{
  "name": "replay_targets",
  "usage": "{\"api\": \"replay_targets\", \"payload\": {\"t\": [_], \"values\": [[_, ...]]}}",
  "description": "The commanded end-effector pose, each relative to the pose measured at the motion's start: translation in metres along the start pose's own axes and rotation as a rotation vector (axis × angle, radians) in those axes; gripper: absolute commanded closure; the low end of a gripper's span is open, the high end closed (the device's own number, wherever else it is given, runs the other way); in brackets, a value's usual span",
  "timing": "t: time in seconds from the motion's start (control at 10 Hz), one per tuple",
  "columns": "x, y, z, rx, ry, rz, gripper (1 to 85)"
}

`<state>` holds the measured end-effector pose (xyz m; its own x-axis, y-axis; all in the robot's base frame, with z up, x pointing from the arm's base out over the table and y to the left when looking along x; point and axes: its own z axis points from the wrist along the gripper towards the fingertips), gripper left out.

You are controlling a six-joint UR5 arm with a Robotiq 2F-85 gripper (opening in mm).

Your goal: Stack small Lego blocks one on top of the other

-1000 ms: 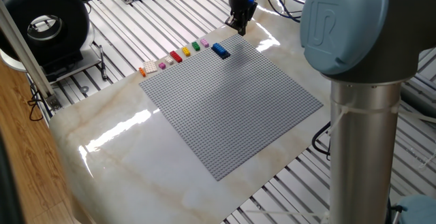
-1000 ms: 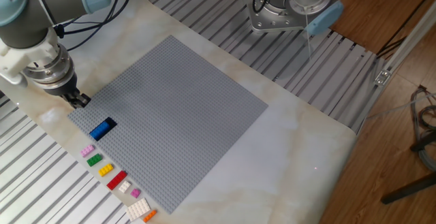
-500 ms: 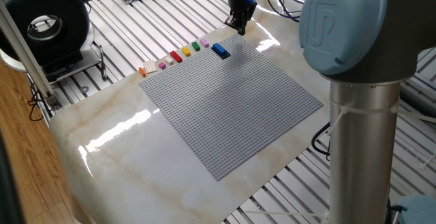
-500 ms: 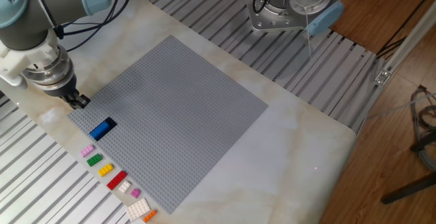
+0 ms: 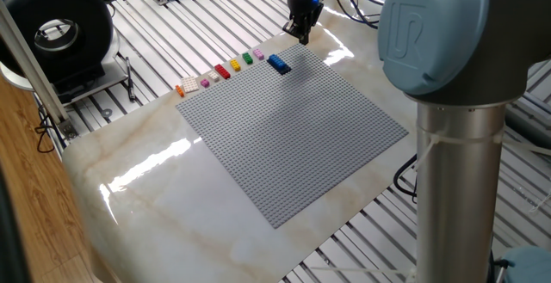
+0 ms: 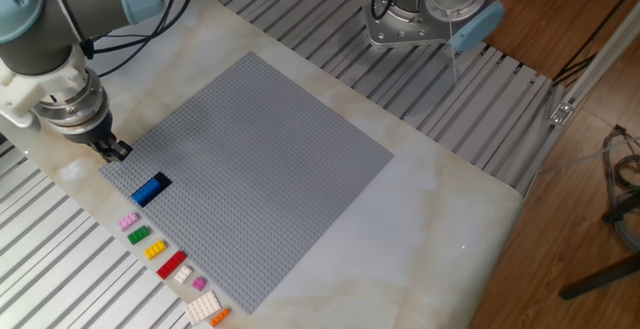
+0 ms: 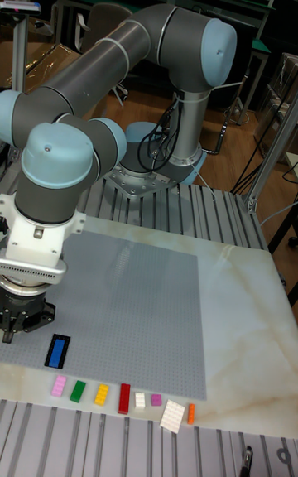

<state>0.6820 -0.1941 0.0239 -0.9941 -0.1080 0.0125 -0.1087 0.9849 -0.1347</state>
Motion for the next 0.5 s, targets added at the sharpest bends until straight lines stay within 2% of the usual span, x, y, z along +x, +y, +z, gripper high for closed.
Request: {"api": "replay_targets", "payload": {"t": [0.0, 0.3, 0.4], "values": [[-0.0025, -0.002, 0.0003, 0.004, -0.01, -0.002, 84.7], [-0.0033, -0.0019, 0.0003, 0.005, -0.013, -0.004, 84.7], [-0.0022, 0.0031, -0.001, -0.016, -0.011, 0.001, 84.7]]}}
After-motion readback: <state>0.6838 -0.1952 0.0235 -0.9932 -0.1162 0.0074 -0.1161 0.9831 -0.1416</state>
